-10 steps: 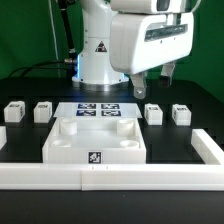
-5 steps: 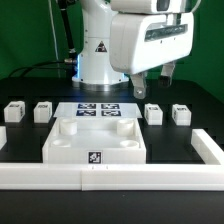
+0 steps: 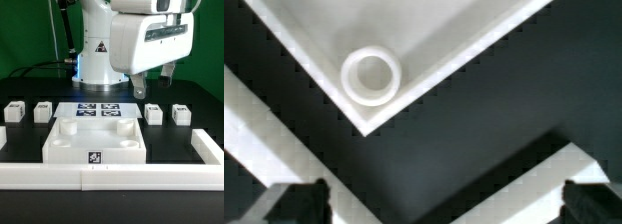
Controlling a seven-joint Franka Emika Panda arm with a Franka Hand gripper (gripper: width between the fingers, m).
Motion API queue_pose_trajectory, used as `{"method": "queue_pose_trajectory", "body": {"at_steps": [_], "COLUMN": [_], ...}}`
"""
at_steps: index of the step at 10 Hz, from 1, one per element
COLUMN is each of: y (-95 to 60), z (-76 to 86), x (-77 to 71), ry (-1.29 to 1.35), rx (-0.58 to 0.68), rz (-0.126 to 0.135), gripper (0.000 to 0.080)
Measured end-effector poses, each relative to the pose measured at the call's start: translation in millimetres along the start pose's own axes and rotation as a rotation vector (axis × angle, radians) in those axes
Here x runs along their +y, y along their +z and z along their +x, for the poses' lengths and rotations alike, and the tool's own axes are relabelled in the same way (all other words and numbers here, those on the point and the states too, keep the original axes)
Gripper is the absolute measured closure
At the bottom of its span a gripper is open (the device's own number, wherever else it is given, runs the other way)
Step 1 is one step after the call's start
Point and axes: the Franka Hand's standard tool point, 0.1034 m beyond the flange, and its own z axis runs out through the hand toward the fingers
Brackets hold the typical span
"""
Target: Assemble square table
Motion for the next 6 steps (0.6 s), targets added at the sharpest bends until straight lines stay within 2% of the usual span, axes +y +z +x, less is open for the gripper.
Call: {"method": "queue_pose_trajectory", "body": {"at_steps": [6], "y": [0.7], "z": [-3.4], "x": [0.3], "ry": [-0.041], "rx": [0.000], "rz": [0.004], "gripper": [0.0150]}}
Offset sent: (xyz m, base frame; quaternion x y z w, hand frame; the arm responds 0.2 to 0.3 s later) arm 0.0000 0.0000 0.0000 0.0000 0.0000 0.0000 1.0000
